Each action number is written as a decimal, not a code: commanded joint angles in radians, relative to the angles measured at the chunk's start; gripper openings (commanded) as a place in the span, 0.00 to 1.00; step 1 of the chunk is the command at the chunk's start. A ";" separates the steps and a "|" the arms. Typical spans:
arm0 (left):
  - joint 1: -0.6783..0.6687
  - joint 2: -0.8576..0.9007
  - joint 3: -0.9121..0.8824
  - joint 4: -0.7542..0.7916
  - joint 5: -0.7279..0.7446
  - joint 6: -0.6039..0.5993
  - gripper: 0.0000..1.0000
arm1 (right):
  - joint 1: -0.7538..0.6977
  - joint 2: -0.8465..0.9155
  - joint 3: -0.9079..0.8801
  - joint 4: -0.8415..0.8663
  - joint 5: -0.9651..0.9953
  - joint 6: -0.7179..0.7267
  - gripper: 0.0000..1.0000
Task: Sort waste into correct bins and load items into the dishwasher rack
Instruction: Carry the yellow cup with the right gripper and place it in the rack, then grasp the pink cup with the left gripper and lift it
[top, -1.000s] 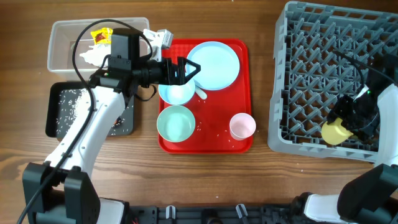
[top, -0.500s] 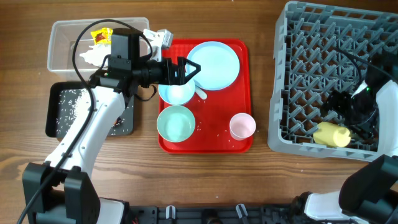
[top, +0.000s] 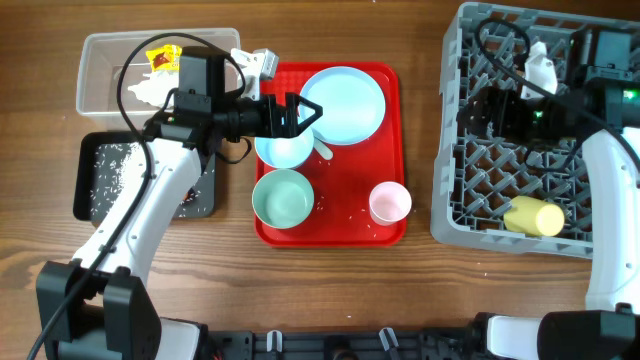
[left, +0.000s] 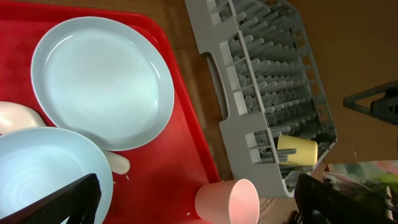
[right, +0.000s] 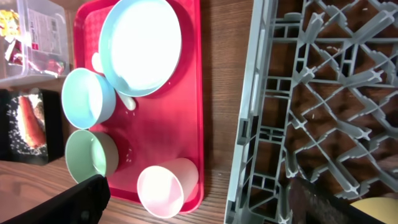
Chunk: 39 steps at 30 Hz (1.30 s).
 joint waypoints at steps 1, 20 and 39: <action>0.000 0.007 0.003 -0.021 -0.005 0.006 1.00 | 0.003 -0.011 0.015 0.006 0.028 -0.020 0.96; -0.614 0.256 0.003 -0.046 -0.734 0.002 0.72 | 0.003 -0.025 0.016 0.012 0.025 -0.020 0.99; -0.095 -0.116 0.006 -0.093 0.436 0.106 0.04 | 0.004 -0.025 -0.134 0.142 -0.758 -0.386 1.00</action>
